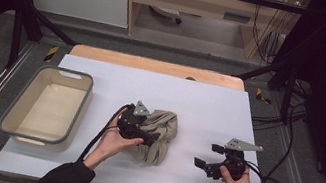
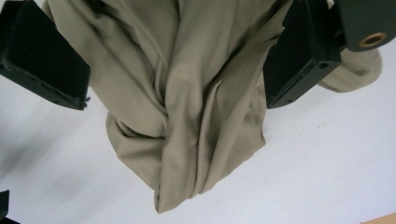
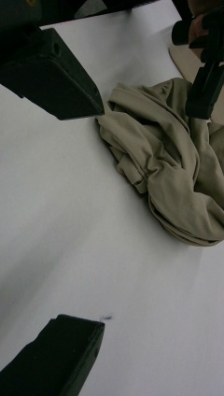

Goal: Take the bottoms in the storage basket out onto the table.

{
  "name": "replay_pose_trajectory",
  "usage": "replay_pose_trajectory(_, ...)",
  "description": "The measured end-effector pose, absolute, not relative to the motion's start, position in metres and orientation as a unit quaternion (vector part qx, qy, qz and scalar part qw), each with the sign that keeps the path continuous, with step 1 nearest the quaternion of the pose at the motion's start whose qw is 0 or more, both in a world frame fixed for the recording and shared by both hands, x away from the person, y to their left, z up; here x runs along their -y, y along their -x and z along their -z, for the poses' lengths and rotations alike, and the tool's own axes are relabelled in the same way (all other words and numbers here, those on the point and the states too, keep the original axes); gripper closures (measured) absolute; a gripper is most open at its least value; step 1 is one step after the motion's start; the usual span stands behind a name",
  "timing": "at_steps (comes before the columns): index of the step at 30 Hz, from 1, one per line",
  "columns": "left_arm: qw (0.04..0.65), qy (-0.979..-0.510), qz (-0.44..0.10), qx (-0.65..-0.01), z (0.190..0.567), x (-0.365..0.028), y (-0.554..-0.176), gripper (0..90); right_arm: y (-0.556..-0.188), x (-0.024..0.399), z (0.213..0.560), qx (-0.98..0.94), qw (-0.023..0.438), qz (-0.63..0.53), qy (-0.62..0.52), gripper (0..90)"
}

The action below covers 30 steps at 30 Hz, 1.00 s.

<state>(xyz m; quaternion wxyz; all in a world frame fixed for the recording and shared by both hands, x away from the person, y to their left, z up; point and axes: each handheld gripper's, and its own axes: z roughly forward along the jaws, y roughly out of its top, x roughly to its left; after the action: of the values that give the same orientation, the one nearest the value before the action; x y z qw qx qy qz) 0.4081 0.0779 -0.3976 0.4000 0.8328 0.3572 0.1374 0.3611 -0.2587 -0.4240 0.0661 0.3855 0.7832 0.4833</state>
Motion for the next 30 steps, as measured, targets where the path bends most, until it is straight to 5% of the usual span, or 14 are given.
replay_pose_trajectory(30,0.398,-0.821,-0.161,-0.376,0.387,-0.132,-0.39,3.3,-0.361,0.259,0.424,-0.784,0.065,-0.483,-0.385,0.5)
